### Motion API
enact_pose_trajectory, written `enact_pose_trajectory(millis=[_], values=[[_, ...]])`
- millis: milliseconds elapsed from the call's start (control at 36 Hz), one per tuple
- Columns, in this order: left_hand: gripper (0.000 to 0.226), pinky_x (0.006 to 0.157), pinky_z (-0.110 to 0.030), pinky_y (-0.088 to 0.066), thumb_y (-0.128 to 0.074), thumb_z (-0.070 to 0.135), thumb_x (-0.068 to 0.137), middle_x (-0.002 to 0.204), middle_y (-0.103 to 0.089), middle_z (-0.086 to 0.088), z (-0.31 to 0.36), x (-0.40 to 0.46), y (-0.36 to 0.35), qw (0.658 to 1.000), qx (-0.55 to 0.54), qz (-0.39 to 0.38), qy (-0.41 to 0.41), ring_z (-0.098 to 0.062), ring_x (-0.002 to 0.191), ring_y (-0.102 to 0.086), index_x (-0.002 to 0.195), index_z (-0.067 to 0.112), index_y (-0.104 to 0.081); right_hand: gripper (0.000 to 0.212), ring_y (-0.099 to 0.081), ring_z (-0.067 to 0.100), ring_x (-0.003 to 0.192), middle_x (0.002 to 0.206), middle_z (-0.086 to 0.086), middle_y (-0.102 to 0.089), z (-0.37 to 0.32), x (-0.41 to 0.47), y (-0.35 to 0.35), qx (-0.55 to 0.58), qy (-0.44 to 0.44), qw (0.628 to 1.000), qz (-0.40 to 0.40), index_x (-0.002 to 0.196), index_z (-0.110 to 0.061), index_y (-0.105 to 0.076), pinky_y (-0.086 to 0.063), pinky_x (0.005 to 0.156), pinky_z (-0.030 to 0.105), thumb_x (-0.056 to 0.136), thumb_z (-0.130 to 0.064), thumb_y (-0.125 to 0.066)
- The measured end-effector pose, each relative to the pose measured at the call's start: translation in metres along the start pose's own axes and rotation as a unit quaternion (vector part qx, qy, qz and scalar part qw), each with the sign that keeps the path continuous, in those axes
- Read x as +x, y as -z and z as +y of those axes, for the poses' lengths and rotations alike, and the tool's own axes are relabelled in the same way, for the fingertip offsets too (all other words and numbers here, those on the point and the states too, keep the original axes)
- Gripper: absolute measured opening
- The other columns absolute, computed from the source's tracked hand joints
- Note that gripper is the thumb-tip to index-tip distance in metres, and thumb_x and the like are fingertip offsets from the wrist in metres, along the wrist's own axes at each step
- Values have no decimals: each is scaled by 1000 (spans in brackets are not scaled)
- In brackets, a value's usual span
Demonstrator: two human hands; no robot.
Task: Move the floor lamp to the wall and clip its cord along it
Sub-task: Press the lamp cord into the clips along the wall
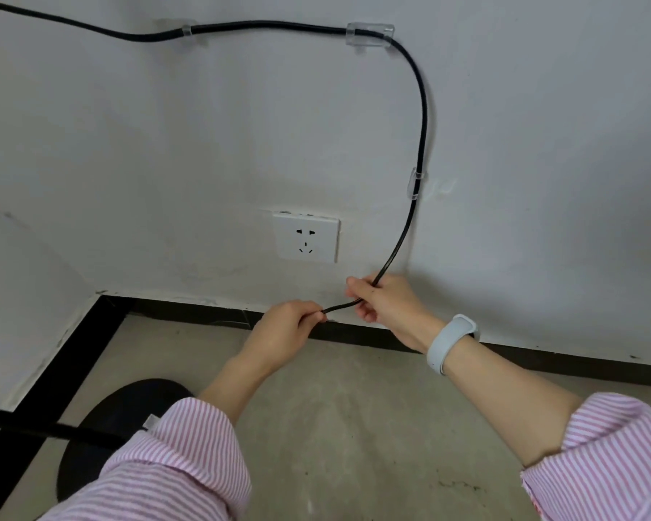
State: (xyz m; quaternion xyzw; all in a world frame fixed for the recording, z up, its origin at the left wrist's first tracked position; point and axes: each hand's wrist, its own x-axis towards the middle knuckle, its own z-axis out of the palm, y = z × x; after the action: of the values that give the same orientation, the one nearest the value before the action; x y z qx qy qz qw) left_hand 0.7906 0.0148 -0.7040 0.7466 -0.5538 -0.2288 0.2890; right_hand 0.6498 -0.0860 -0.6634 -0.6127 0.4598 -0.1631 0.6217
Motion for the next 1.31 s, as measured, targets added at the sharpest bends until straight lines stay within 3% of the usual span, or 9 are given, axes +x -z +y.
enact_pose_trajectory(millis=[83, 222, 417, 611, 722, 917, 1111, 1222, 1306], values=[[21, 62, -14, -39, -50, 19, 94, 69, -60, 8, -8, -6, 0, 998, -48, -25, 23, -10, 65, -52, 88, 16, -70, 28, -49, 11, 48, 61, 3, -53, -2, 3, 4, -14, -2, 1000, 16, 72, -10, -58, -40, 45, 18, 94, -24, -50], [20, 72, -32, -48, -45, 7, 95, 66, -53, -5, -30, -18, 1, 983, -114, -119, 76, -17, 66, -52, 96, 7, -65, 24, -54, 17, 52, 67, 7, -54, 0, 9, 11, 137, -36, 987, 70, 73, -6, -54, -46, 44, 16, 94, -17, -50], [21, 56, -18, -41, -47, 16, 96, 56, -47, 0, -65, -26, 1, 988, -61, -86, 114, -14, 56, -45, 90, 12, -67, 23, -55, 10, 44, 67, 5, -53, 8, 15, 6, 203, -4, 966, 163, 71, -8, -55, -48, 46, 15, 93, -16, -52], [19, 80, -31, -47, -54, 24, 92, 94, -68, 5, -66, -11, 0, 997, 24, -18, 68, -14, 88, -60, 95, 18, -72, 7, -60, 16, 70, 79, 4, -53, 26, 17, -18, 203, -41, 969, 137, 83, -7, -56, -53, 88, 33, 89, -4, -54], [22, 68, -30, -45, -53, 26, 93, 84, -73, -5, -62, -2, -4, 997, 44, -9, 70, -19, 76, -61, 93, 15, -72, 6, -61, 24, 82, 77, 6, -54, 34, 28, -27, 224, -108, 953, 173, 93, -3, -56, -53, 91, 33, 90, -3, -51], [23, 50, -25, -31, -54, 24, 92, 52, -51, 2, -66, 12, -16, 993, 42, 4, 108, -13, 55, -46, 84, 11, -71, 19, -59, 14, 58, 67, 5, -57, 46, 44, -42, 217, -142, 950, 175, 70, -8, -54, -48, 50, 12, 90, -7, -52], [27, 59, -28, -31, -52, 22, 92, 59, -53, -6, -74, 22, -21, 992, -5, -12, 126, -22, 63, -46, 70, 11, -63, 12, -62, 13, 60, 64, 4, -60, 55, 67, -48, 236, -130, 933, 238, 98, 1, -58, -47, 66, 22, 89, -5, -51], [17, 70, -27, -42, -52, 11, 91, 69, -62, -5, -95, 18, -14, 989, -22, -34, 145, -21, 68, -56, 92, 9, -68, 18, -63, 14, 59, 65, 4, -60, 60, 72, -51, 254, -130, 925, 251, 103, 4, -58, -49, 61, 19, 89, -5, -51], [12, 73, -27, -44, -57, 13, 90, 66, -63, 0, -106, 21, -12, 988, -7, 13, 155, -15, 65, -57, 87, 9, -67, 19, -62, 12, 59, 66, 4, -60, 64, 75, -54, 249, -118, 926, 259, 102, 6, -59, -49, 59, 17, 89, -5, -51]])
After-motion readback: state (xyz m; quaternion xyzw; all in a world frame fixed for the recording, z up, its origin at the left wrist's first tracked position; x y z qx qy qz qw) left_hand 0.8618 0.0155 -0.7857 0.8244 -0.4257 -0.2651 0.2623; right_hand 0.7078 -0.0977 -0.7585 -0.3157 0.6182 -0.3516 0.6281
